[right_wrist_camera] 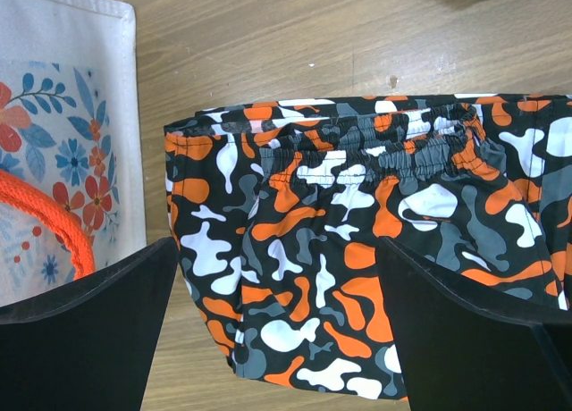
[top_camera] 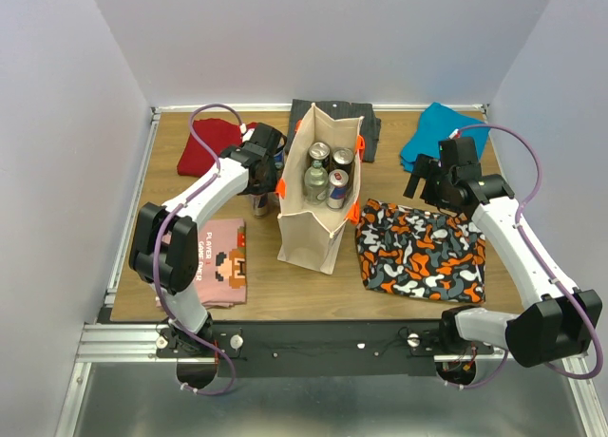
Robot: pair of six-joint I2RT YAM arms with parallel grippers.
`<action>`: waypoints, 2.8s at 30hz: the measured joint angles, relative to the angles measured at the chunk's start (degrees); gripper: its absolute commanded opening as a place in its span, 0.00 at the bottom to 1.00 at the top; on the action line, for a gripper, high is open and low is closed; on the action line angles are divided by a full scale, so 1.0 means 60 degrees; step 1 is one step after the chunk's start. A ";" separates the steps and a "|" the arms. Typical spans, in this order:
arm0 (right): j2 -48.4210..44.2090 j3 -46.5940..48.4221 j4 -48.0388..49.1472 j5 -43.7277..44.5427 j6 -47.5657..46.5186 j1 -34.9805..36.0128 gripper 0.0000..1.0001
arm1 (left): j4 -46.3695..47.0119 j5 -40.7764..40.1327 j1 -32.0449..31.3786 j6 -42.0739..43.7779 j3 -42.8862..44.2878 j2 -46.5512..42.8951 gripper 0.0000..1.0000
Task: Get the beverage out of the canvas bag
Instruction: Place the drink at the center of the board, then take out the drink from the canvas bag.
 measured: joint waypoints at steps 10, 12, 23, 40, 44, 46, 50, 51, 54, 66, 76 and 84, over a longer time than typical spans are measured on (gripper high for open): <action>-0.0004 0.0000 0.0000 0.0000 0.0000 0.0000 1.00 | 0.0025 -0.0186 0.0007 0.0004 0.0000 -0.0186 0.86; -0.0004 0.0000 0.0000 -0.0004 -0.0004 0.0000 1.00 | 0.0036 -0.0211 0.0011 0.0000 0.0000 -0.0255 0.88; -0.0004 0.0000 0.0004 -0.0004 -0.0004 0.0000 1.00 | 0.0015 -0.0226 0.0011 0.0047 0.0004 -0.0561 0.99; -0.0084 -0.0004 -0.0004 -0.0007 0.0044 0.0000 1.00 | -0.0117 -0.0200 0.0011 0.0117 0.0000 -0.1789 0.99; -0.0164 0.0000 -0.0186 0.0025 0.0102 0.0000 1.00 | -0.0117 -0.0058 0.0011 0.0157 0.0000 -0.2182 0.99; -0.0317 0.0000 -0.0219 0.0040 0.0113 0.0000 1.00 | -0.0204 0.0026 0.0011 0.0175 0.0040 -0.2412 0.99; -0.0346 0.0066 -0.0233 0.0025 0.0266 0.0000 1.00 | -0.0339 0.0270 0.0011 0.0266 0.0208 -0.2991 0.99; -0.0219 0.0146 -0.0233 0.0025 0.0291 0.0000 1.00 | -0.0353 0.0313 0.0011 0.0302 0.0215 -0.3195 0.99; 0.0117 0.0353 -0.0215 0.0025 0.0382 0.0000 1.00 | -0.0397 0.0532 0.0011 0.0433 0.0415 -0.3683 0.99; 0.0594 0.1610 -0.0040 -0.0302 0.0725 0.0000 1.00 | -0.1122 0.1810 0.0011 0.0980 0.2441 -0.3901 0.99; -0.0408 0.0685 0.0856 -0.1708 0.0637 0.0000 1.00 | -0.1198 0.2994 0.0011 0.1545 0.2033 -0.4076 0.99; -0.0404 0.0725 0.1064 -0.3617 -0.0346 0.0000 1.00 | -0.0823 0.3530 -0.0047 0.1985 0.0900 -0.4521 0.99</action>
